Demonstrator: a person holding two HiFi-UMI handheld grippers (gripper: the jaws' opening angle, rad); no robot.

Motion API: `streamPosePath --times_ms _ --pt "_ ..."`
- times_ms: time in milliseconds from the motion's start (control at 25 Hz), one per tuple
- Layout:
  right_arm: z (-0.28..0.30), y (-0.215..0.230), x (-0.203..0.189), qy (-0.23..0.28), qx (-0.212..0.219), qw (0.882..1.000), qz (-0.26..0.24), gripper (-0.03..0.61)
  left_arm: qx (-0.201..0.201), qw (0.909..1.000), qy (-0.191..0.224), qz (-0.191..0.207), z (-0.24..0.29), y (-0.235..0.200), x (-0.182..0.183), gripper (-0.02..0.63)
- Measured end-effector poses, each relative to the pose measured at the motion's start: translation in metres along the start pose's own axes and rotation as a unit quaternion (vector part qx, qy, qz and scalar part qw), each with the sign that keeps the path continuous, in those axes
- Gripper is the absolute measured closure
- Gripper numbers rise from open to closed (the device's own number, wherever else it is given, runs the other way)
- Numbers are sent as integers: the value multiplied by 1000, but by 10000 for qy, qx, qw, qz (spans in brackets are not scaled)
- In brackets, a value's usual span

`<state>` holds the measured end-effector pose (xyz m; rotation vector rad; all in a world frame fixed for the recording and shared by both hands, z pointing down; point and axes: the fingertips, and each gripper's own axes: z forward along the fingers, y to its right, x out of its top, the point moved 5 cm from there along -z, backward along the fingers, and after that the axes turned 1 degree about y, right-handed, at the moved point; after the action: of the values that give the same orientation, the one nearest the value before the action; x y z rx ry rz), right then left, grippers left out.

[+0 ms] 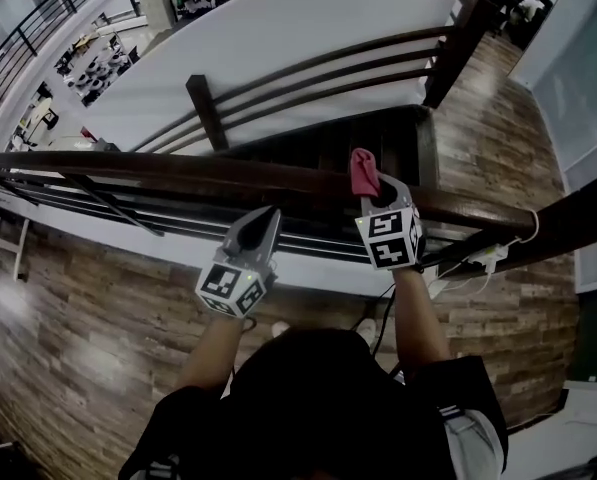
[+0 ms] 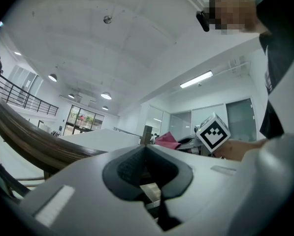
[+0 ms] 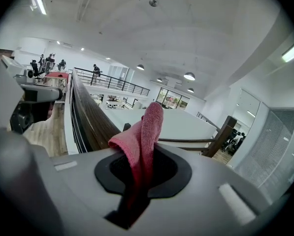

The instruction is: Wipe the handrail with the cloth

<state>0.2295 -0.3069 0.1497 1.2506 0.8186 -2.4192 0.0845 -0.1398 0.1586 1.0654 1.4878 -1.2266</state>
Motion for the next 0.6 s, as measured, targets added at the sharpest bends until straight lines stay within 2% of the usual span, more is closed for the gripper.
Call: streamPosePath --times_ms 160,320,600 --pt "7 -5 8 0 -85 10000 -49 531 37 10000 50 -16 -1 -5 4 615" --pt "12 -15 9 -36 130 9999 36 531 220 9997 44 -4 -12 -11 3 615" --pt "26 -59 37 90 647 9962 -576 531 583 9982 79 77 -22 -34 14 615"
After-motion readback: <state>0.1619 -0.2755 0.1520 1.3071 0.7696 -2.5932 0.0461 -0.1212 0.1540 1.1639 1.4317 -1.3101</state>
